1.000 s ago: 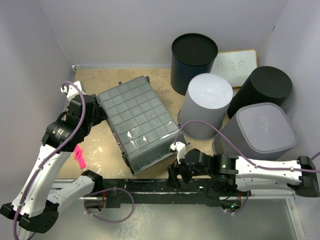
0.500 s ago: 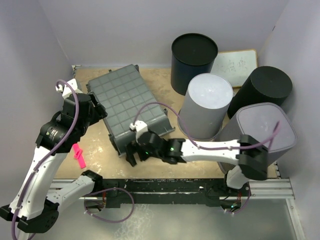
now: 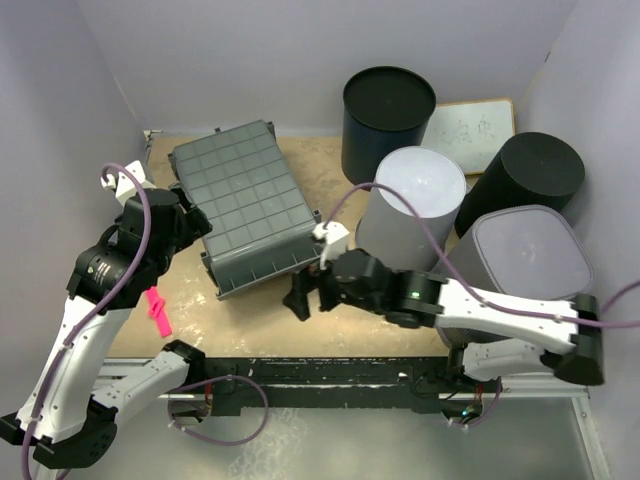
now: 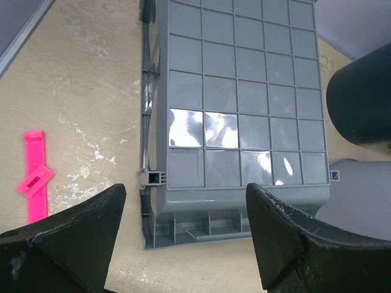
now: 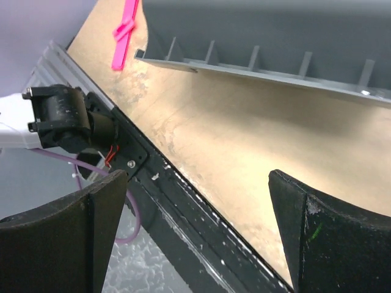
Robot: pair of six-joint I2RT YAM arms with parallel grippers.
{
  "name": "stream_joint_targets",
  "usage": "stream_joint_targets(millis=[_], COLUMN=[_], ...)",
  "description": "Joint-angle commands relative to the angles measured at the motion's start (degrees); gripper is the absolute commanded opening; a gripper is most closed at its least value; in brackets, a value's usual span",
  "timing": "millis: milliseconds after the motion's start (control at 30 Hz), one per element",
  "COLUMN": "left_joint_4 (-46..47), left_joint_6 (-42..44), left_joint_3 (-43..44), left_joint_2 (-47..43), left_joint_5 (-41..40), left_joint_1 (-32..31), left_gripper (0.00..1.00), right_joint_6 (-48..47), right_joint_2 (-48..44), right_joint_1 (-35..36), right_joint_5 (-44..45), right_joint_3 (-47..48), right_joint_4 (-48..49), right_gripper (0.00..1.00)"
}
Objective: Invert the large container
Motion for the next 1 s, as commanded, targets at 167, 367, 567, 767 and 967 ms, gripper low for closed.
stream_joint_targets(millis=[167, 367, 567, 767, 967], left_joint_4=[7.84, 11.74, 12.99, 11.24, 11.01], left_joint_6=[0.69, 1.65, 1.62, 1.76, 2.29], left_joint_3=[-2.81, -5.6, -7.57, -7.04, -7.64], left_joint_2=[-0.56, -2.49, -3.19, -2.4, -2.21], left_joint_5=[2.57, 2.78, 3.14, 2.56, 2.97], left_joint_1=[0.09, 0.14, 0.12, 0.11, 0.16], left_gripper=[0.77, 0.77, 0.78, 0.78, 0.78], right_joint_6=[11.83, 14.01, 11.08, 9.18, 8.9], right_joint_2=[-24.3, -30.64, -28.82, -27.56, -27.74], right_joint_1=[0.15, 0.15, 0.16, 0.21, 0.15], right_joint_5=[21.16, 23.14, 22.73, 20.99, 20.94], right_joint_3=[-9.58, -14.55, -13.52, -14.37, -14.72], right_joint_4=[-17.56, -17.78, -15.5, -11.42, -10.66], right_gripper=[1.0, 1.0, 1.0, 1.0, 1.0])
